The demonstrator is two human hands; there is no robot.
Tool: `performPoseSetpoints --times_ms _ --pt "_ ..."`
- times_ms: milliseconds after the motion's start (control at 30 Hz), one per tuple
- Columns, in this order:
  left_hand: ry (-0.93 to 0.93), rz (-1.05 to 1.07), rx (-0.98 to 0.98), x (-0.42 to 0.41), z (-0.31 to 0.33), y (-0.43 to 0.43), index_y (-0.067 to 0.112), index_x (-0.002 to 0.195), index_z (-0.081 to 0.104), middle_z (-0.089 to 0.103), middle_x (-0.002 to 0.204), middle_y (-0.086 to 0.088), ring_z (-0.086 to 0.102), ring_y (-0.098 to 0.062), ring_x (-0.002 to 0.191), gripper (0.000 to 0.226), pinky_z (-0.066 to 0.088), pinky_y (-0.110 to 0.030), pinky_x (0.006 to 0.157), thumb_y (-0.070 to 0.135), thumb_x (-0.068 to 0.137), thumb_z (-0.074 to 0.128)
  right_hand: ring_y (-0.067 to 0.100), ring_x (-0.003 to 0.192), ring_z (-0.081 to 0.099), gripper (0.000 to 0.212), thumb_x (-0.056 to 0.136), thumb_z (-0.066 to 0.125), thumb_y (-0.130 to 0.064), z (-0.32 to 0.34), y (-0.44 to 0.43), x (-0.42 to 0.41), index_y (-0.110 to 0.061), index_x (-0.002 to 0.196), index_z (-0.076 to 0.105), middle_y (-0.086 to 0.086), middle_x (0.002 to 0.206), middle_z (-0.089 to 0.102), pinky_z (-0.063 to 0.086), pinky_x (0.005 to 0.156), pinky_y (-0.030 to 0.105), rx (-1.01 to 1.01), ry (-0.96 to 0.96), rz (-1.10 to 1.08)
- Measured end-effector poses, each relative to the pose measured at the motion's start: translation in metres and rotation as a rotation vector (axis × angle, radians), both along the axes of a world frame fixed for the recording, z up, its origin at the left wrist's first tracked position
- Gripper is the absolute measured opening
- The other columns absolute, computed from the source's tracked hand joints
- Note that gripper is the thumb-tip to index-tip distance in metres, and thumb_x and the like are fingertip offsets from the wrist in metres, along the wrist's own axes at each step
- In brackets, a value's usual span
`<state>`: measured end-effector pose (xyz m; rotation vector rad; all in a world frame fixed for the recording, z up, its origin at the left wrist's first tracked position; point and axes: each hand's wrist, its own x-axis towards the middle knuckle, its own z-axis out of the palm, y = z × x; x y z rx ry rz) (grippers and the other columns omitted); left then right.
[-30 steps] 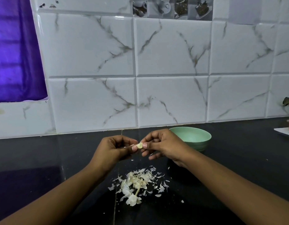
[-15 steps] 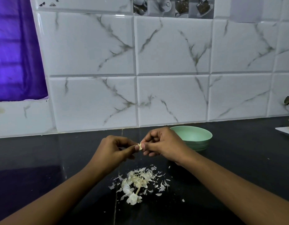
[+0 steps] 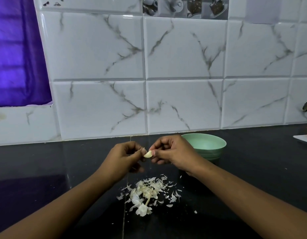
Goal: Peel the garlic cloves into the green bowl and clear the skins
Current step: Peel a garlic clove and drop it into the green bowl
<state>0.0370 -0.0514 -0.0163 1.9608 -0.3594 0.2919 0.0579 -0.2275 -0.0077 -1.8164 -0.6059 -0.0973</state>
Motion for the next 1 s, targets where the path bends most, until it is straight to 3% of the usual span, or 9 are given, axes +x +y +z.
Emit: performPoseSetpoints --times_ms 100,233,433,567,700,833,1000 --pt "0.142 -0.059 -0.096 -0.0018 0.0008 -0.0018 0.006 0.089 0.061 0.067 0.074 -0.001 0.063 -0.016 0.05 0.015 0.046 -0.021 0.047 0.019 0.095 0.055 0.01 0.067 0.068 0.011 0.086 0.065 -0.002 -0.0003 -0.0007 0.0012 -0.012 0.082 0.065 0.005 0.075 0.068 0.055 0.061 0.019 -0.033 -0.052 0.002" --pt "0.227 -0.08 -0.158 -0.0027 0.0015 -0.0029 0.003 0.097 0.061 0.069 0.081 -0.006 0.063 -0.016 0.052 0.02 0.049 -0.023 0.047 0.022 0.095 0.054 0.012 0.071 0.07 0.012 0.085 0.067 -0.004 -0.0011 -0.0022 0.0013 -0.016 0.081 0.066 0.007 0.077 0.07 0.056 0.064 0.022 -0.098 -0.157 -0.049" --pt "0.156 -0.063 -0.101 -0.0056 0.0017 -0.0044 -0.001 0.092 0.067 0.073 0.082 -0.01 0.067 -0.014 0.056 0.017 0.05 -0.02 0.049 0.015 0.087 0.065 0.021 0.069 0.07 0.011 0.083 0.069 -0.006 0.0 -0.0029 0.0023 -0.016 0.077 0.067 0.003 0.066 0.068 0.058 0.067 0.031 -0.122 -0.189 -0.101" --pt "0.062 0.002 -0.028 -0.0055 0.0025 -0.0037 0.003 0.084 0.069 0.074 0.078 -0.007 0.07 -0.02 0.063 0.012 0.054 -0.03 0.062 0.015 0.087 0.067 0.012 0.07 0.068 0.007 0.08 0.073 -0.008 0.0008 -0.0037 0.0014 -0.009 0.084 0.068 0.003 0.07 0.068 0.057 0.065 0.025 -0.055 -0.068 -0.009" --pt "0.037 0.005 0.011 -0.0056 0.0025 -0.0051 0.005 0.084 0.069 0.074 0.079 -0.005 0.072 -0.022 0.066 0.013 0.054 -0.03 0.064 0.015 0.09 0.063 0.011 0.07 0.066 0.01 0.083 0.069 -0.004 -0.0014 -0.0038 0.0038 -0.013 0.082 0.065 0.003 0.072 0.066 0.057 0.069 0.026 -0.057 -0.07 0.034" --pt "0.131 -0.027 -0.113 -0.0021 0.004 -0.0033 0.0 0.083 0.066 0.072 0.073 -0.007 0.069 -0.018 0.063 0.015 0.051 -0.026 0.061 0.012 0.091 0.06 0.011 0.071 0.064 0.016 0.083 0.069 -0.004 -0.0044 -0.0022 0.005 -0.019 0.081 0.064 0.002 0.076 0.067 0.057 0.072 0.031 -0.127 -0.292 0.01" --pt "0.234 -0.044 -0.265 -0.0014 0.0057 -0.0028 0.006 0.076 0.065 0.068 0.067 -0.007 0.066 -0.014 0.057 0.017 0.052 -0.024 0.057 0.009 0.091 0.059 0.002 0.074 0.063 0.009 0.081 0.07 -0.005 -0.0063 -0.0031 0.0059 -0.009 0.089 0.068 -0.008 0.08 0.066 0.051 0.07 0.018 -0.23 -0.675 -0.024"
